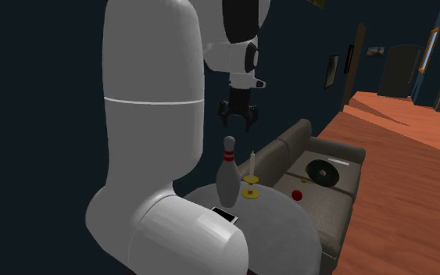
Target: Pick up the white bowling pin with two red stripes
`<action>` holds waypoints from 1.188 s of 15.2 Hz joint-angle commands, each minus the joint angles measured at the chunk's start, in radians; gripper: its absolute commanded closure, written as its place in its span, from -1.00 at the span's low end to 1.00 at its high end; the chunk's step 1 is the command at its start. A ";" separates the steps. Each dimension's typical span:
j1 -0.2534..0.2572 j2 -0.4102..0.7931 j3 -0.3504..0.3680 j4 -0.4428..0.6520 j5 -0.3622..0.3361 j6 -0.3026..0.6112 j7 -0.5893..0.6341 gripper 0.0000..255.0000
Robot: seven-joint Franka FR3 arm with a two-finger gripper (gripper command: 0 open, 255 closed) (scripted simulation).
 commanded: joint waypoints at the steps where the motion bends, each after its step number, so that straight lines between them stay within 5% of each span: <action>1: 0.013 0.084 0.008 0.077 -0.017 -0.007 0.012 -1.00; 9: 0.096 0.435 0.019 0.444 -0.085 -0.076 0.048 -1.00; 18: 0.103 0.485 0.013 0.413 -0.094 0.002 0.047 -1.00</action>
